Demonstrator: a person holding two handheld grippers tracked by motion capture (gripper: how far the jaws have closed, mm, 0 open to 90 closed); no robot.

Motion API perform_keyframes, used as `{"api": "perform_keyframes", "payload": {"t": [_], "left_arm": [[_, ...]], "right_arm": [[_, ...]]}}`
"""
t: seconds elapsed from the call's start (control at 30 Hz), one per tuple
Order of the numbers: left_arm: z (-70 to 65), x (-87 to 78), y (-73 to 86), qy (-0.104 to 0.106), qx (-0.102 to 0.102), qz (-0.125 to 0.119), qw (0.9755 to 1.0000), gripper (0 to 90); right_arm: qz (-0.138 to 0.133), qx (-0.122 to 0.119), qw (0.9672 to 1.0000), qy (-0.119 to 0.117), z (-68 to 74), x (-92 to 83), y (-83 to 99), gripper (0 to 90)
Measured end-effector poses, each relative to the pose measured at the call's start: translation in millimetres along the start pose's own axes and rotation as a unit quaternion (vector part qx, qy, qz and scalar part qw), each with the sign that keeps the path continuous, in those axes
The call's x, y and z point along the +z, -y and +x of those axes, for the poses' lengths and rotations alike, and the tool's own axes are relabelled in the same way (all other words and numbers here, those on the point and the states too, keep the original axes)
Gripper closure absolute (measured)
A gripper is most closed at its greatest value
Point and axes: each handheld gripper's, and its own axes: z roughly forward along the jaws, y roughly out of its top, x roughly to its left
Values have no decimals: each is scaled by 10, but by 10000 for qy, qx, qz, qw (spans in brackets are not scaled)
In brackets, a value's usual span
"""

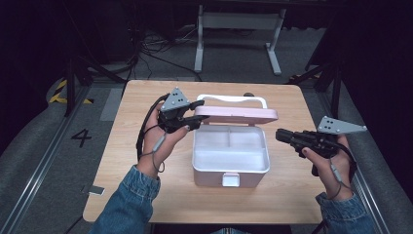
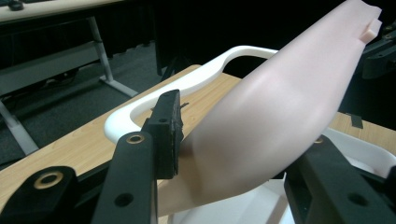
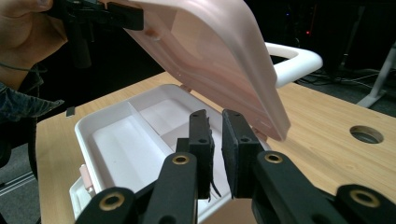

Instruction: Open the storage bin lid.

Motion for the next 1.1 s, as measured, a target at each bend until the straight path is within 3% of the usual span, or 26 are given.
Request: {"api": "perform_keyframes", "payload": {"t": [0.53,1.0,1.1], "left_arm": [[230,184,-156,-218,25,22,9998,622],[461,406,-213,-389,-173,106,9990,625],[497,455,-230,-352,-316,108,9988,607]], "right_arm": [[-44,104,9997,229,-108,-119,32,826],[-14,202,9993,307,-174,-159,58,817],[19,230,9993,295,-193,-151,68,817]]}}
